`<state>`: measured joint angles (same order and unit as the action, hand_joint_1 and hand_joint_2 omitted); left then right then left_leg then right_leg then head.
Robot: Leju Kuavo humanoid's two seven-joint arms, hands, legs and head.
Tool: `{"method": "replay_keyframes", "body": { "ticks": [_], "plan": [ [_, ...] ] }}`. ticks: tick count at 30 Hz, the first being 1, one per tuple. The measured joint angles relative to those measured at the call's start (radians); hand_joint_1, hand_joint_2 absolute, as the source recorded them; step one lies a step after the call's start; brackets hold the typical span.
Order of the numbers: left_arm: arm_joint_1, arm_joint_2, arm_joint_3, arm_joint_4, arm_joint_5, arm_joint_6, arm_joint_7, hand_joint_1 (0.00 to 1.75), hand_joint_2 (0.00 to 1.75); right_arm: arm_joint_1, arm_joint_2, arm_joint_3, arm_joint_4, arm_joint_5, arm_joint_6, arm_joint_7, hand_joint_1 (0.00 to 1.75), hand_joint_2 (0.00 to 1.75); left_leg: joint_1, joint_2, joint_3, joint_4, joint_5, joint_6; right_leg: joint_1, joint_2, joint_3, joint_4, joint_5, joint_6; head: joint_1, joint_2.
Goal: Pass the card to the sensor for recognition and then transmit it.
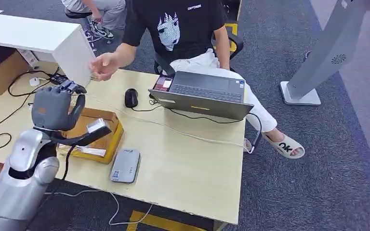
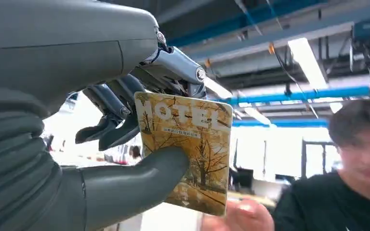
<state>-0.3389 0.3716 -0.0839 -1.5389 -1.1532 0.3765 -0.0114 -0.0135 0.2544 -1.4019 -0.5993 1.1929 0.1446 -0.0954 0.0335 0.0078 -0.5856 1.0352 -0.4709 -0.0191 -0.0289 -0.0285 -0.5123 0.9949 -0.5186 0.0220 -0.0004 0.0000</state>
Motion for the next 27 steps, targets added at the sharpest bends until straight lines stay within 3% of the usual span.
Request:
{"method": "replay_keyframes", "body": {
  "ticks": [12, 13, 14, 22, 27],
  "plan": [
    [-0.103, 0.101, 0.029, 0.0, -0.094, -0.013, 0.039, 1.75, 1.75, 0.0, -0.001, 0.0, 0.005, 0.019, -0.008, 0.013, 0.0, 1.75, 0.0, 0.0, 0.0, 0.0, 0.0, 0.0, 0.0, 0.0, 0.0, 0.0, 0.0, 0.0, 0.0, 0.0],
    [-0.108, 0.106, 0.029, 0.003, -0.098, -0.012, 0.043, 0.21, 1.75, 0.001, -0.001, 0.0, 0.005, 0.019, -0.008, 0.016, 0.0, 1.75, 0.0, 0.0, 0.0, 0.0, 0.0, 0.0, 0.0, 0.0, -0.001, 0.0, 0.0, 0.0, 0.0, 0.0],
    [-0.111, 0.109, 0.029, 0.007, -0.102, -0.012, 0.048, 0.0, 1.75, 0.001, -0.001, 0.0, 0.003, 0.019, -0.006, 0.018, 0.0, 1.75, 0.0, 0.001, 0.0, 0.0, 0.0, 0.0, 0.0, 0.001, -0.001, 0.0, 0.0, 0.0, 0.0, 0.0],
    [-0.12, 0.113, 0.03, 0.021, -0.101, 0.003, 0.071, 0.0, 1.75, 0.002, 0.001, 0.0, -0.004, 0.033, 0.003, 0.033, 0.0, 1.75, 0.0, 0.001, 0.0, 0.0, 0.0, 0.0, 0.0, 0.001, -0.001, 0.0, 0.0, -0.001, 0.0, 0.0],
    [-0.056, 0.084, 0.046, 0.018, -0.01, 0.063, 0.053, 0.0, 1.75, 0.004, 0.017, -0.01, -0.057, 0.05, 0.044, 0.059, 0.0, 1.75, 0.0, 0.001, -0.001, 0.0, 0.0, 0.0, 0.0, 0.001, -0.002, 0.0, 0.0, 0.0, 0.0, 0.0]
  ]
}}
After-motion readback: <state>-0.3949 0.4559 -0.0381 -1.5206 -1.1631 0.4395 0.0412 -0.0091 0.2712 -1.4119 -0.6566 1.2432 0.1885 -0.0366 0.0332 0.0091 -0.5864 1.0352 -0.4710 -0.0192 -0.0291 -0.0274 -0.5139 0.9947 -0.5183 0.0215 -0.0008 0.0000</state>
